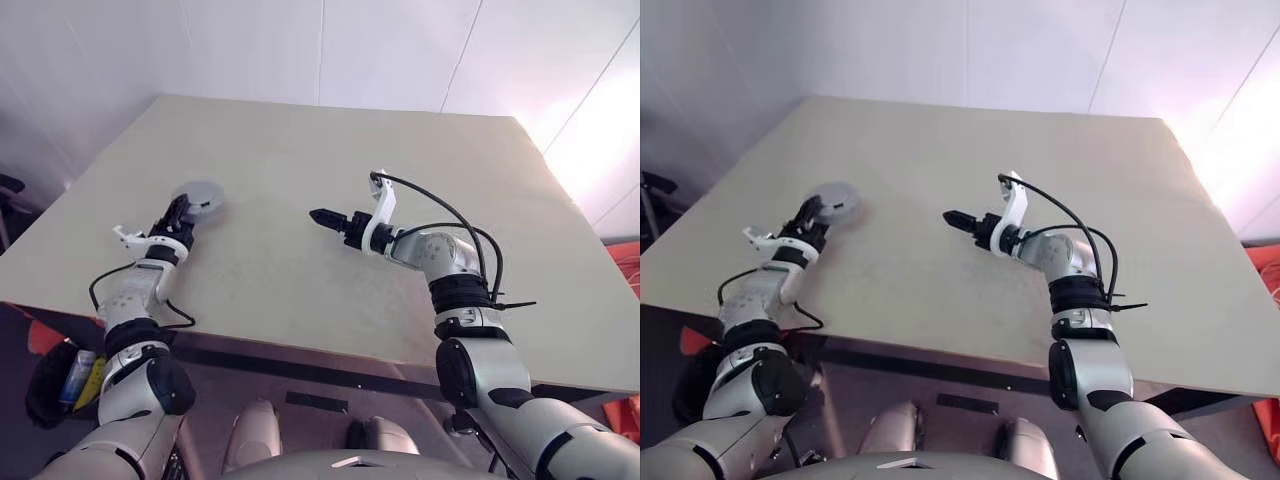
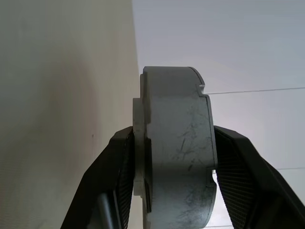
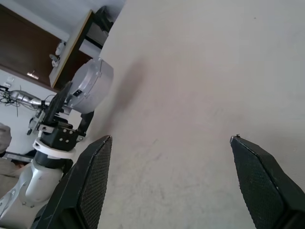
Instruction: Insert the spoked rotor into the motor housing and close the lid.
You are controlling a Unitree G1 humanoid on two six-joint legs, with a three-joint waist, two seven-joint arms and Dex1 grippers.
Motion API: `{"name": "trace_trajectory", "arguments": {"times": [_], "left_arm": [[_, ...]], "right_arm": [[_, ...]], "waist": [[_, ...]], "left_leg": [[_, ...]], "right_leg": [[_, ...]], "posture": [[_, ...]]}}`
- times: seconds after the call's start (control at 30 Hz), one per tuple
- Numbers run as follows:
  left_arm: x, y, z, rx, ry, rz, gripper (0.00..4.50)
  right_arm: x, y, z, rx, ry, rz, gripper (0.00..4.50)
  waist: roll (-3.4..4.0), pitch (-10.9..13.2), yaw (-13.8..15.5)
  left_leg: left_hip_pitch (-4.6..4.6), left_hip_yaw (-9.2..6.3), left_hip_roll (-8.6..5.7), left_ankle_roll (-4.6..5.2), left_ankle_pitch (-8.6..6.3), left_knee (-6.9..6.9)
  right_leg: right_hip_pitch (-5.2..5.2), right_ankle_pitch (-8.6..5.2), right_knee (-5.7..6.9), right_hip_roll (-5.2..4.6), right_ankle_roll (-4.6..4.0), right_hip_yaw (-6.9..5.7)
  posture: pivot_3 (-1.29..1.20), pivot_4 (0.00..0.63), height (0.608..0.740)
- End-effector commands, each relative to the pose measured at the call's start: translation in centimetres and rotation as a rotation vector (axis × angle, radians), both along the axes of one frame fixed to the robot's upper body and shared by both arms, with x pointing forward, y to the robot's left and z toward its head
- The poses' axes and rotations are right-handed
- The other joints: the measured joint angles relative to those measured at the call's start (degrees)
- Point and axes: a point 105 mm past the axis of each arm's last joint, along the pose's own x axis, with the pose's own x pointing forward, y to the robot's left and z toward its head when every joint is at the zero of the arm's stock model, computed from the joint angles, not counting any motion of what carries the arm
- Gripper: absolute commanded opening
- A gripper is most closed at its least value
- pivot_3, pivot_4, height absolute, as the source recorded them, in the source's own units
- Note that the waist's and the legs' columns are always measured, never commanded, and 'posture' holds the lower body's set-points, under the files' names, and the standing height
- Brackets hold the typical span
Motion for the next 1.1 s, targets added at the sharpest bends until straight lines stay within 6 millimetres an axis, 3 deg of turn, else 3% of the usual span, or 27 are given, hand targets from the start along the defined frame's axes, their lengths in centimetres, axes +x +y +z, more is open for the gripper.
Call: {"name": "trace_trajectory", "arguments": {"times": [0.03, 0.2, 0.43, 0.47, 0.63, 0.8, 0.97, 1.1], "left_arm": [[0.4, 0.7, 1.1, 0.038, -0.027, 0.023, 2.26], [0.7, 0.9, 0.7, 0.092, 0.005, 0.035, 2.26], [0.9, 1.7, -0.1, 0.089, 0.064, 0.068, 4.37], [1.0, 1.8, -0.3, 0.088, 0.075, 0.073, 4.48], [0.8, 2.8, -1.0, 0.091, 0.123, 0.119, 4.48], [0.1, 5.4, -3.0, 0.126, 0.265, 0.260, 4.48], [-2.7, 9.7, -6.2, 0.250, 0.529, 0.503, 4.48], [-5.1, 12.1, -7.5, 0.374, 0.685, 0.615, 4.48]], "right_arm": [[-0.1, -0.2, 1.5, 0.031, -0.056, -0.003, 4.47], [-0.2, -0.4, 1.3, 0.018, -0.057, -0.010, 4.47], [0.1, -0.6, 1.4, 0.017, -0.062, -0.025, 4.50], [0.1, -0.6, 1.4, 0.016, -0.061, -0.027, 4.50], [0.2, -0.6, 1.4, 0.016, -0.059, -0.032, 4.50], [0.4, -0.6, 1.3, 0.014, -0.055, -0.037, 4.50], [0.4, -0.6, 1.2, 0.012, -0.046, -0.033, 4.50], [0.4, -0.6, 1.2, 0.013, -0.042, -0.028, 4.50]], "waist": [[-0.01, 0.00, -0.03], [-0.01, -0.01, -0.15], [-0.01, -0.01, -0.21], [-0.01, -0.01, -0.19], [0.00, -0.01, -0.24], [0.05, -0.03, -0.75], [0.33, -0.22, -2.96], [0.89, -0.56, -5.97]], "left_leg": [[0.01, 0.00, 0.00, 0.00, 0.00, 0.00], [0.06, 0.01, 0.02, 0.00, 0.00, 0.00], [0.21, 0.01, 0.02, -0.01, 0.00, -0.01], [0.22, 0.02, 0.02, -0.01, 0.00, -0.01], [0.39, 0.03, 0.02, -0.04, 0.02, -0.02], [1.02, 0.07, 0.04, -0.12, 0.06, -0.16], [2.29, 0.11, -0.01, -0.13, 0.07, -0.72], [3.01, -0.13, 0.11, -0.28, 0.03, -0.92]], "right_leg": [[0.00, 0.00, 0.00, 0.00, 0.00, 0.00], [0.01, 0.00, 0.02, 0.00, 0.00, 0.01], [0.14, -0.01, 0.02, 0.00, 0.00, 0.01], [0.15, -0.01, 0.02, 0.00, 0.00, 0.01], [0.26, -0.02, 0.04, 0.00, 0.01, 0.02], [0.70, -0.23, 0.04, 0.00, 0.32, 0.04], [1.66, -0.29, -0.19, 0.01, 0.37, 0.03], [1.68, -0.30, -0.66, 0.00, 0.39, -0.65]], "posture": [[0.00, 0.000, 0.740], [0.00, 0.000, 0.740], [0.00, 0.000, 0.740], [0.00, 0.000, 0.740], [0.00, 0.000, 0.740], [0.00, 0.000, 0.740], [0.00, 0.000, 0.740], [0.00, 0.000, 0.740]]}}
